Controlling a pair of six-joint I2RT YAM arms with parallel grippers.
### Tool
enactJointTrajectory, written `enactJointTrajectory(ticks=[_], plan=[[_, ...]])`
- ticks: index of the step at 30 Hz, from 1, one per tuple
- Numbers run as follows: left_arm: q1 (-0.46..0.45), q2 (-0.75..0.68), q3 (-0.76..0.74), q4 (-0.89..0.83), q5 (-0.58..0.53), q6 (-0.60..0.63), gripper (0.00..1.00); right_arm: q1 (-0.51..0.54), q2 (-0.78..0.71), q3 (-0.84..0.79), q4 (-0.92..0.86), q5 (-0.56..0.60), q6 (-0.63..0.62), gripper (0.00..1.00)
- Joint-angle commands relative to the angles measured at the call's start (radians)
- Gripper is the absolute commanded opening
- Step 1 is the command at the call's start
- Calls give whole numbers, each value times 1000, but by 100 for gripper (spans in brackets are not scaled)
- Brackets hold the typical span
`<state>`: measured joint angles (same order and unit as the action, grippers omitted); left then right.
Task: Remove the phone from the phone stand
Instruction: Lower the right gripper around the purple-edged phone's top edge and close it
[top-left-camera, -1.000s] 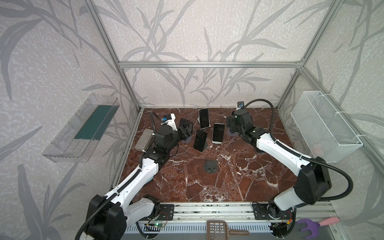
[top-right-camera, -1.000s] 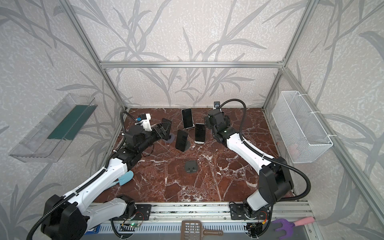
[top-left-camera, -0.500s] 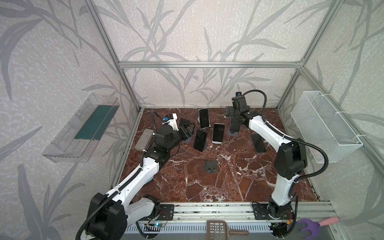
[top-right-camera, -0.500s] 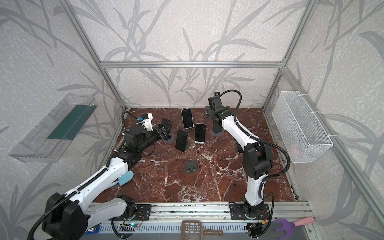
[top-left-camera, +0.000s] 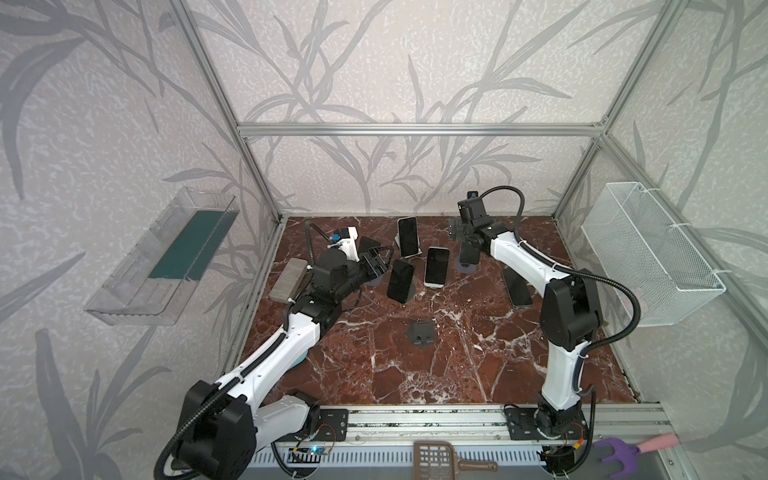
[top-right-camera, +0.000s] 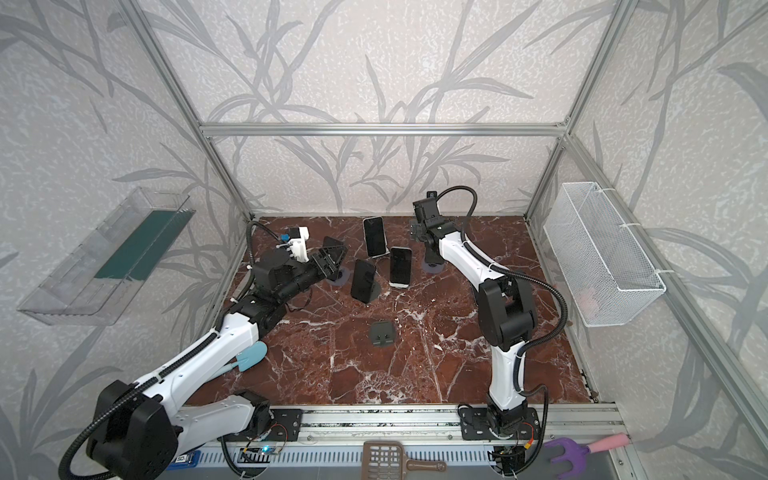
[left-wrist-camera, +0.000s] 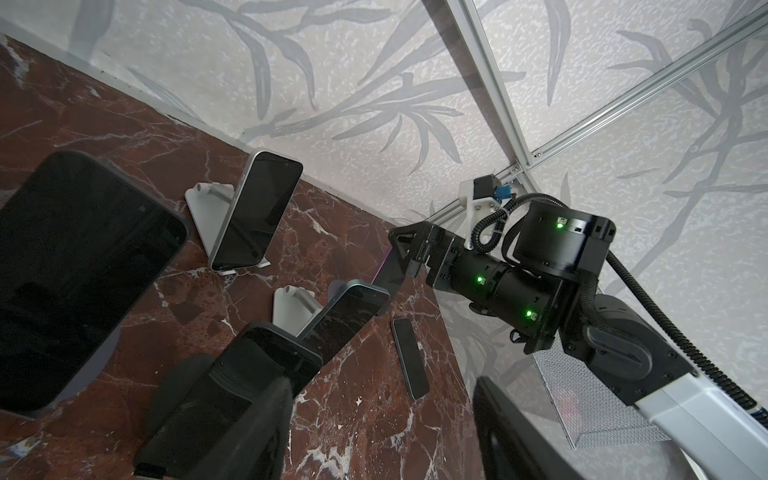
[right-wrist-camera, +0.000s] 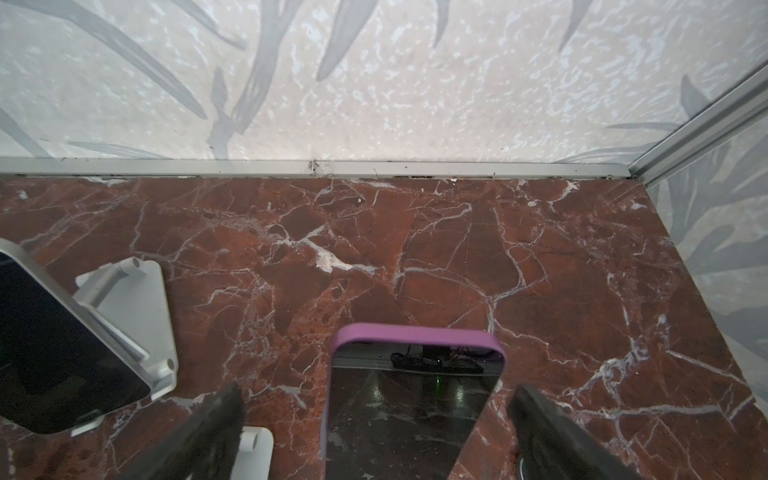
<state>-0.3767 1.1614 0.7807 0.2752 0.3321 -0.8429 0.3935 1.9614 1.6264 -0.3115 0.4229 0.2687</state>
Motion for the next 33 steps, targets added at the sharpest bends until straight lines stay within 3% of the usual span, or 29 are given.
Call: enactJointTrajectory(ticks=[1,16,19,33], plan=[[4,7,19,58,40,-24,70,-4,-67,-45,81,55,18,99],[7,17,13,88,57,-50,69,-49,5,-5,97,-11,128,99],[9,17,12,94,63,-56,70,-68,11,0,94,-72,154,94],[16,16,9,112,70,-71,70,-74,59,6,115,-116,138,94]])
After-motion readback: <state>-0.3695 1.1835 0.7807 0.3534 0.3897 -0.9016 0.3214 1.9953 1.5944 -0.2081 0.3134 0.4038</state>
